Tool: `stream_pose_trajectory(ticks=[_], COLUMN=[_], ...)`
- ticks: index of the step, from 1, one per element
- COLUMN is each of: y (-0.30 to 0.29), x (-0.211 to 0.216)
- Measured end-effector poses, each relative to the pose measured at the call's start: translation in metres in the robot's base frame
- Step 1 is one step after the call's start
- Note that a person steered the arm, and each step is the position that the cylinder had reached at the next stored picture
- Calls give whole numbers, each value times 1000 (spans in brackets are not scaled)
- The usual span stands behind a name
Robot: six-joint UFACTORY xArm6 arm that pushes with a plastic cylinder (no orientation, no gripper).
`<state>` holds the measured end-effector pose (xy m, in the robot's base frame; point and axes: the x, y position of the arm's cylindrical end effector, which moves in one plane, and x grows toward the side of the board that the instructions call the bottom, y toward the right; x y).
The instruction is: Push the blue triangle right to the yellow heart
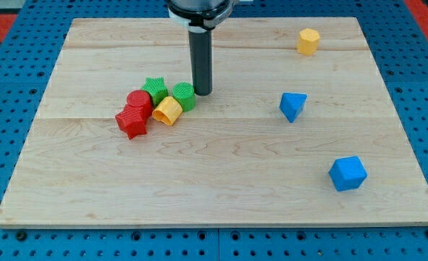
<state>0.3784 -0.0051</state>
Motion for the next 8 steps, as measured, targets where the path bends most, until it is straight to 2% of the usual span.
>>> stream_pose_trajectory(ticks=[1,2,4,5,6,7,8], y=[100,170,126,103,47,37,43], x=[-24,-24,68,80,80,87,111])
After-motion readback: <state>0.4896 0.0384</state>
